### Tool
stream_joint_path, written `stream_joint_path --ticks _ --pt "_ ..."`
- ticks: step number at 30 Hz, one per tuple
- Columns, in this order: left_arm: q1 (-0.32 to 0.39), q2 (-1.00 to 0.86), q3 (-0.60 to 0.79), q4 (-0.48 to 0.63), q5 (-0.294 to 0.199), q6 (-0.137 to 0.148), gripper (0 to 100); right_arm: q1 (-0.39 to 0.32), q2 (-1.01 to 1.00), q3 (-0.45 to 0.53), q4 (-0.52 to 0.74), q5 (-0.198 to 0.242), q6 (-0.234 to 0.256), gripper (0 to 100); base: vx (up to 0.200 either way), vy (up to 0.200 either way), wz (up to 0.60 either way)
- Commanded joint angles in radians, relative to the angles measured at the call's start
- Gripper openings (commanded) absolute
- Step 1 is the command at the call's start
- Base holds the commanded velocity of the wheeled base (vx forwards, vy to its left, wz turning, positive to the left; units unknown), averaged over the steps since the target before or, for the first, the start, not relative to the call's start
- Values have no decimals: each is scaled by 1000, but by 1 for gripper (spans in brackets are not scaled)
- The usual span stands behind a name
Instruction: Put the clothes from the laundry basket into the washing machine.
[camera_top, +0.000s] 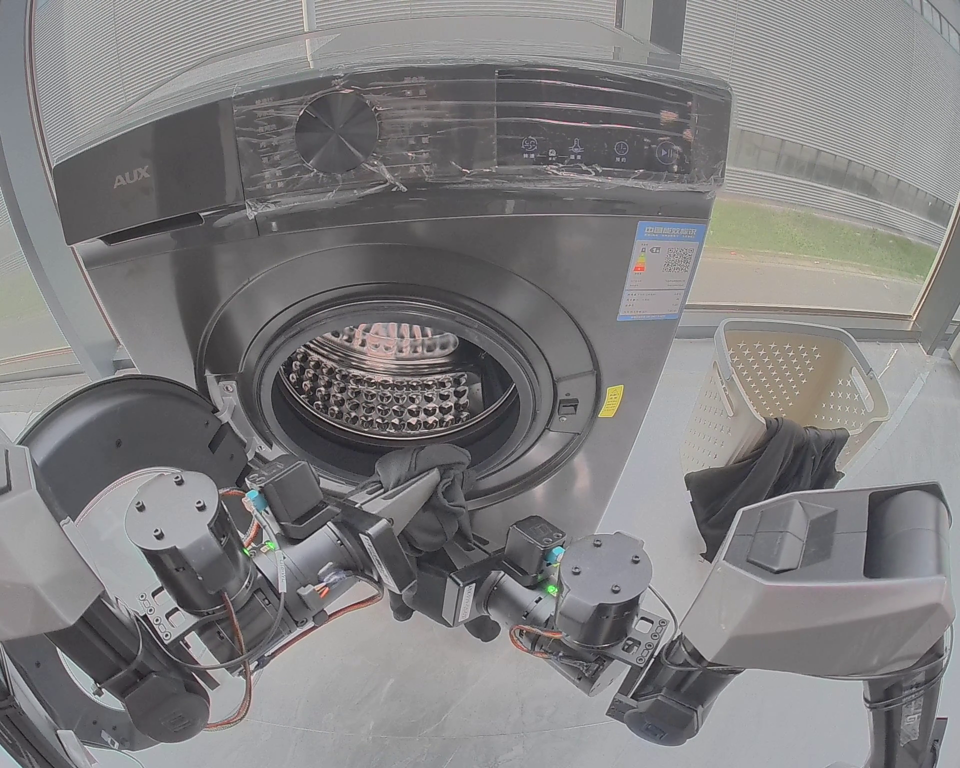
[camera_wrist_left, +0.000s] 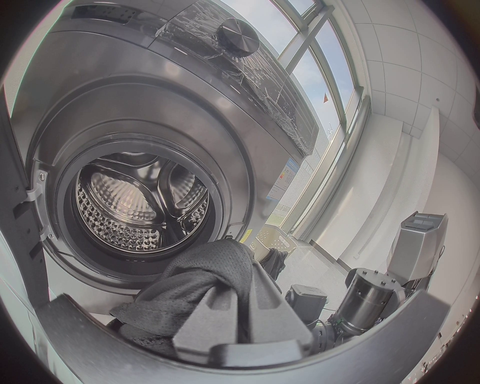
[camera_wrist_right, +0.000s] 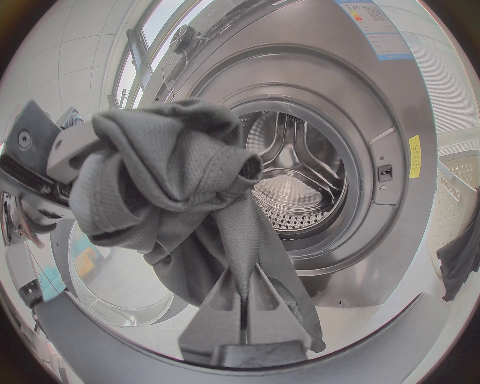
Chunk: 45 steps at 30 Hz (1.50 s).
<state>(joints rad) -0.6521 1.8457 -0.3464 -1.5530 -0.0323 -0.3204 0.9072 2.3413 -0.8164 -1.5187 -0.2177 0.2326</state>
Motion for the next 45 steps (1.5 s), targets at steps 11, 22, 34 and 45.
stream_joint_path --ticks 11,22,34,45 --pt "54 -2 1 -6 -24 -3 100 -28 -134 128 9 -14 2 0 0 0 0" --pt "115 20 9 -6 -49 -3 100 -47 -191 131 15 -17 2 0 0 0 0" --pt "144 73 61 -6 -83 6 100 -39 -247 134 14 -16 1 0 0 0 0" --pt "192 122 53 -6 -86 17 100 -18 -362 279 17 57 -1 0 0 0 0"
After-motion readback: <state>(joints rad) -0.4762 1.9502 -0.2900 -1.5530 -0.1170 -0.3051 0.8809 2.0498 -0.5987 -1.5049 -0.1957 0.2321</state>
